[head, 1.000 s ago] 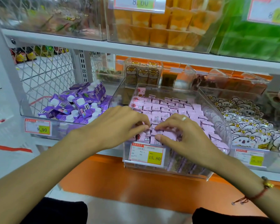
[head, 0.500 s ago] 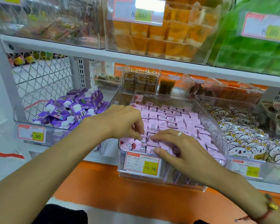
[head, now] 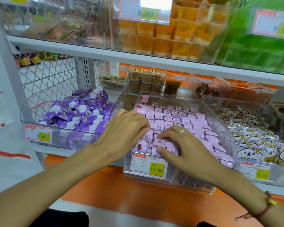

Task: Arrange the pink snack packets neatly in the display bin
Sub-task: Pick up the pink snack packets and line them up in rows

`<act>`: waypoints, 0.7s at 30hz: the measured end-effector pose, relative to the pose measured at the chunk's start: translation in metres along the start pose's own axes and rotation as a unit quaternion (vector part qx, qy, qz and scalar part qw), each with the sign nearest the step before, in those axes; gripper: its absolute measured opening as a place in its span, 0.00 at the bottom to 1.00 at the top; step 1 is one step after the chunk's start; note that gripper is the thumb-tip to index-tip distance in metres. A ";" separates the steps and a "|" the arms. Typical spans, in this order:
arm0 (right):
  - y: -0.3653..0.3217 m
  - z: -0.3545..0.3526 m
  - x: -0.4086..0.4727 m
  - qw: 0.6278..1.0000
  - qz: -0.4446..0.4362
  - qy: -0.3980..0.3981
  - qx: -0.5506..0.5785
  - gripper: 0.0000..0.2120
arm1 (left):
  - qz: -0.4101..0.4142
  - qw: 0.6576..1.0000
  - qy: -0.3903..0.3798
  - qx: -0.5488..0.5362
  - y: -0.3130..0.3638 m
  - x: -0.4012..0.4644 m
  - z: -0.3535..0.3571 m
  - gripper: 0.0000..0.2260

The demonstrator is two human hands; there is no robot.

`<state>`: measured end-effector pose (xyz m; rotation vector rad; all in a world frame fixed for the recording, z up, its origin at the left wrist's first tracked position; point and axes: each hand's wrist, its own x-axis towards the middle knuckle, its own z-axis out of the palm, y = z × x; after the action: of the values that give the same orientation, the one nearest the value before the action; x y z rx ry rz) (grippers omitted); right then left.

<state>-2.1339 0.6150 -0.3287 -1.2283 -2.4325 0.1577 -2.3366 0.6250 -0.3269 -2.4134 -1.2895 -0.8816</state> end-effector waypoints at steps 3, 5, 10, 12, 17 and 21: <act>0.000 -0.002 0.001 1.000 -0.003 -0.008 0.018 0.19 | -0.014 0.999 0.003 -0.043 -0.004 -0.005 0.000 0.06; 0.000 -0.002 0.003 1.000 0.000 -0.007 0.027 0.17 | -0.019 0.998 0.017 -0.050 -0.004 -0.006 0.001 0.06; 0.001 -0.002 0.005 0.999 0.014 -0.011 0.047 0.14 | -0.110 0.972 0.124 -0.166 0.001 0.002 -0.011 0.07; 0.002 -0.002 0.005 0.998 0.018 -0.016 0.056 0.14 | -0.133 0.952 0.166 -0.222 0.002 0.007 -0.021 0.07; -0.003 -0.005 0.005 0.992 0.062 0.024 0.109 0.18 | -0.196 0.892 0.260 -0.313 0.005 0.013 -0.046 0.04; -0.011 -0.013 0.006 0.945 0.088 0.119 0.290 0.31 | -0.285 0.830 0.264 -0.401 0.009 0.014 -0.045 0.06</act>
<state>-2.1406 0.6120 -0.3118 -1.1038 -1.8680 0.6822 -2.3412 0.6069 -0.2828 -1.9310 -1.6156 -2.4730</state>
